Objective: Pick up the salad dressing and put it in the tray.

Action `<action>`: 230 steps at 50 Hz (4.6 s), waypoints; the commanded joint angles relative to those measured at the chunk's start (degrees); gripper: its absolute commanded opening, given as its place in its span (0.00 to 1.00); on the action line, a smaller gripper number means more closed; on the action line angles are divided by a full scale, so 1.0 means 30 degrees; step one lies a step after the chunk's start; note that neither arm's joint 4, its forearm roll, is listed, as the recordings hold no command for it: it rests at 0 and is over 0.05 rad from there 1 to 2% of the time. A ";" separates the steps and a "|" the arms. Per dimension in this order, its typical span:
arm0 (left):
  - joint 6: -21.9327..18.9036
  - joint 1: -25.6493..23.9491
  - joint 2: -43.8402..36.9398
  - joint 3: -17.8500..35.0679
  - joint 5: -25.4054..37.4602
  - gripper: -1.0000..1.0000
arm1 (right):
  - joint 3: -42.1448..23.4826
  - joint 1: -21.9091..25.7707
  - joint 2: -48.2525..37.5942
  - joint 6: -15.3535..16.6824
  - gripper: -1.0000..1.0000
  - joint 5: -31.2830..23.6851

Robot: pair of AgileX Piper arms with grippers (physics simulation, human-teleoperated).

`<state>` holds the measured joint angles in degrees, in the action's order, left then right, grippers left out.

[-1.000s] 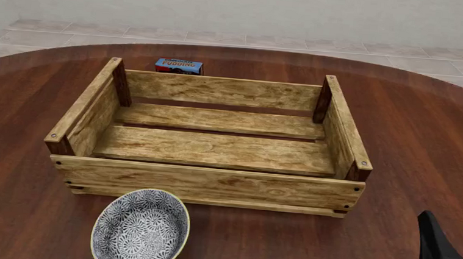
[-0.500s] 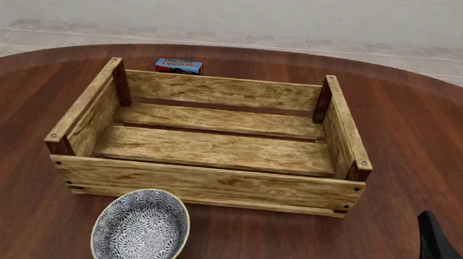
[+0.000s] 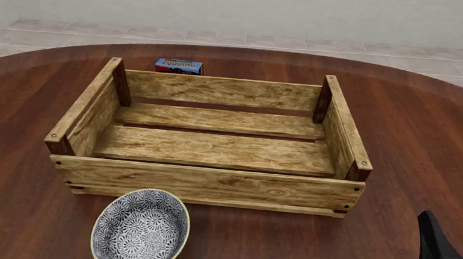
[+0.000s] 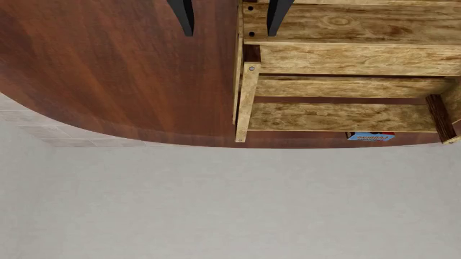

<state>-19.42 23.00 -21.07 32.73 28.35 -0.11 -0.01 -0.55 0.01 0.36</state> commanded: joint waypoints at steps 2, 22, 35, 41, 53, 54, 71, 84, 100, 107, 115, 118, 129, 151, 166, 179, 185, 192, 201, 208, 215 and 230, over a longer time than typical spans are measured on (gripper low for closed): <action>-0.0670 -0.1836 -0.1710 0.1634 -0.0928 0.00 | 0.0000 -0.0001 0.0004 0.0003 1.00 0.0000; -0.0983 -0.4465 -0.4064 0.3839 -0.2111 0.00 | 0.0000 0.0004 0.0001 -0.0002 1.00 0.0000; -0.0952 -0.6647 -0.5730 0.5232 -0.3155 0.00 | 0.0000 0.0000 0.0001 -0.0001 1.00 0.0000; -0.0970 -0.7630 -0.6546 0.5629 -0.3750 0.00 | 0.0000 0.0000 0.0003 0.0003 1.00 0.0000; -0.0779 -0.9450 -0.8411 0.5968 -0.5171 0.00 | 0.0000 0.0003 0.0005 0.0000 1.00 0.0000; -0.0858 -0.9640 -0.8563 0.5961 -0.5313 0.00 | 0.0000 0.0002 -0.0006 0.0000 1.00 0.0001; -0.0811 -1.2389 -1.1268 0.6976 -0.6789 0.00 | 0.0000 0.0001 -0.0001 -0.0002 1.00 0.0000; -0.0323 -1.3684 -1.3052 0.7647 -0.7601 0.00 | 0.0000 0.0001 0.0002 -0.0004 1.00 0.0000; 0.0572 -1.5616 -1.5146 0.7480 -0.9173 0.00 | 0.0000 0.0000 0.0001 -0.0001 1.00 0.0000; 0.0723 -1.6096 -1.5909 0.7417 -0.9662 0.00 | 0.0000 0.0002 -0.0001 0.0000 1.00 0.0000; 0.1151 -1.6476 -1.7356 0.7781 -1.0235 0.00 | 0.0000 -0.0001 -0.0002 -0.0001 1.00 0.0000; 0.1447 -1.6642 -1.7886 0.7937 -1.0429 0.00 | 0.0000 0.0004 -0.0005 0.0000 1.00 0.0001; 0.1686 -1.7156 -1.9141 0.7705 -1.1206 0.00 | 0.0000 0.0005 0.0002 0.0002 1.00 0.0000; 0.2407 -1.6885 -2.1663 0.8524 -1.2207 0.00 | 0.0000 0.0002 -0.0002 0.0003 1.00 0.0000; 0.2610 -1.6895 -2.3639 1.0446 -1.1804 0.00 | 0.0000 0.0002 -0.0003 -0.0002 1.00 0.0000; 0.2378 -1.6592 -2.5310 1.2233 -1.1260 0.00 | 0.0000 0.0000 -0.0002 0.0001 1.00 0.0000; 0.2367 -1.6370 -2.6100 1.2966 -1.0984 0.00 | 0.0000 0.0001 0.0001 0.0003 1.00 0.0000; 0.2432 -1.6096 -2.7083 1.3831 -1.0706 0.00 | 0.0000 0.0001 -0.0001 -0.0002 1.00 0.0000; 0.2592 -1.6041 -2.7621 1.4032 -1.0705 0.00 | 0.0000 -0.0002 0.0003 0.0005 1.00 0.0000; 0.2598 -1.6226 -2.6989 1.3140 -1.0946 0.00 | 0.0000 0.0000 0.0003 0.0001 1.00 0.0000; 0.2616 -1.6374 -2.6734 1.2694 -1.1074 0.00 | 0.0000 0.0002 0.0002 -0.0002 1.00 0.0000; 0.2756 -1.6328 -2.6939 1.2114 -1.1468 0.00 | 0.0000 0.0000 -0.0002 0.0003 1.00 0.0000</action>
<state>-10.50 -25.99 -101.90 69.67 -5.32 -0.11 -0.01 -0.55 0.01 0.36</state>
